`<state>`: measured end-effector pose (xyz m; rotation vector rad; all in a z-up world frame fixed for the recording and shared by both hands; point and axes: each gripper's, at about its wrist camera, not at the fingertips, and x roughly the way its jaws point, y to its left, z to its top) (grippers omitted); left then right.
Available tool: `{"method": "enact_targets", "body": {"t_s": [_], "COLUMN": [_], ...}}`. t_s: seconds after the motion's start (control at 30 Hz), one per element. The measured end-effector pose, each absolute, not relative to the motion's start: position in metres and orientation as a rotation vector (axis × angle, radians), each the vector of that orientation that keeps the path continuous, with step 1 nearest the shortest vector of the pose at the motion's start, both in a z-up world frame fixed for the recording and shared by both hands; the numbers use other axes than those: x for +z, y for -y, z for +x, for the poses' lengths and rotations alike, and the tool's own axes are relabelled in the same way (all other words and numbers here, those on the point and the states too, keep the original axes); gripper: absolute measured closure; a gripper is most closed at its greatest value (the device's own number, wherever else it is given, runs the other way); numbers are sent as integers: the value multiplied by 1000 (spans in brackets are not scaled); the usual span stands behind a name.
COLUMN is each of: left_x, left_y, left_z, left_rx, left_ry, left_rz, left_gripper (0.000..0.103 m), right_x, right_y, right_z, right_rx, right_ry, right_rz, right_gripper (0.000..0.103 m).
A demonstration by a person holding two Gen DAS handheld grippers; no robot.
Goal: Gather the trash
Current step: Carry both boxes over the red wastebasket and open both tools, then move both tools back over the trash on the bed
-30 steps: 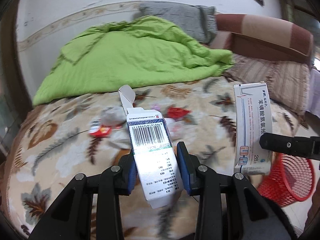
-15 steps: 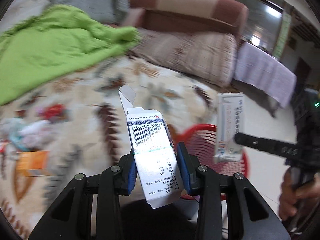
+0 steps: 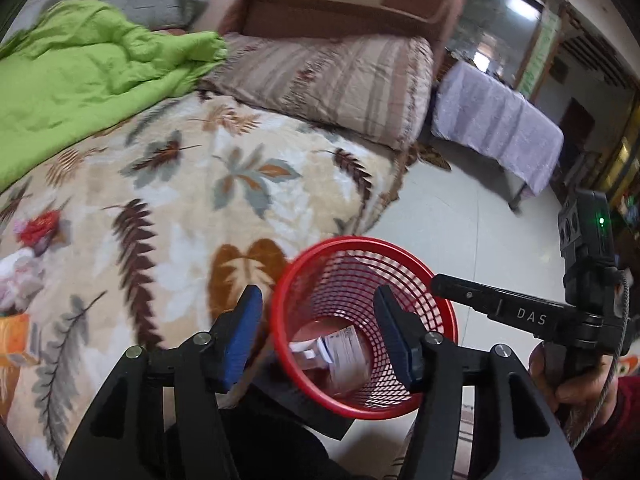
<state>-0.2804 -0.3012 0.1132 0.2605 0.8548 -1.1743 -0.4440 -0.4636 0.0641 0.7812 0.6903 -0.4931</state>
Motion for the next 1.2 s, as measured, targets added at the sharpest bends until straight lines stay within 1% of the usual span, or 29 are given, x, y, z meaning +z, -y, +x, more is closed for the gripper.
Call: {"method": "enact_targets", "body": {"t_s": [0.17, 0.3, 0.37, 0.5, 0.57, 0.63, 0.67, 0.7, 0.73, 0.8, 0.83, 0.9, 0.97, 1.0, 1.07, 1.13, 1.2], "left_x": [120, 120, 117, 109, 105, 102, 101, 101, 101, 102, 102, 102, 100, 99, 97, 96, 95], "left_y": [258, 215, 192, 132, 105, 75, 62, 49, 35, 12, 6, -7, -16, -18, -22, -23, -25], "left_z": [-246, -218, -206, -177, -164, -150, -144, -138, -133, -123, -121, -115, -111, -112, -111, -112, -111], "left_rx": [-1047, -936, -878, -723, -652, -572, -540, -506, -478, -434, -424, -398, -392, -390, -388, -393, -397], "left_ry": [-848, -840, -845, -855, -855, -852, -850, -849, -845, -842, -842, -838, -842, -843, -845, -846, -844], "left_rz": [192, 143, 124, 73, 44, 13, -1, -18, -36, -68, -76, -92, -103, -106, -114, -116, -121], "left_gripper": [44, 43, 42, 41, 41, 41, 41, 41, 41, 40, 40, 40, 40, 40, 40, 40, 40], "right_x": [77, 82, 82, 79, 75, 72, 71, 70, 67, 62, 57, 50, 42, 35, 25, 12, 8], "right_y": [442, 418, 401, 361, 342, 320, 312, 304, 295, 278, 270, 260, 252, 249, 248, 244, 239], "right_z": [-404, -361, -334, -276, -247, -213, -199, -186, -169, -136, -119, -91, -68, -56, -42, -31, -34], "right_rx": [-382, -251, -175, -26, 39, 108, 128, 148, 182, 224, 250, 262, 283, 290, 307, 349, 375], "right_ry": [-676, -697, -719, -778, -811, -839, -848, -864, -880, -896, -917, -936, -962, -983, -1013, -1080, -1105], "right_rz": [746, 732, 716, 654, 622, 581, 562, 542, 526, 491, 468, 438, 409, 405, 424, 451, 444], "right_gripper": [80, 76, 67, 63, 57, 55, 49, 46, 43, 42, 38, 38, 34, 34, 32, 32, 30]}}
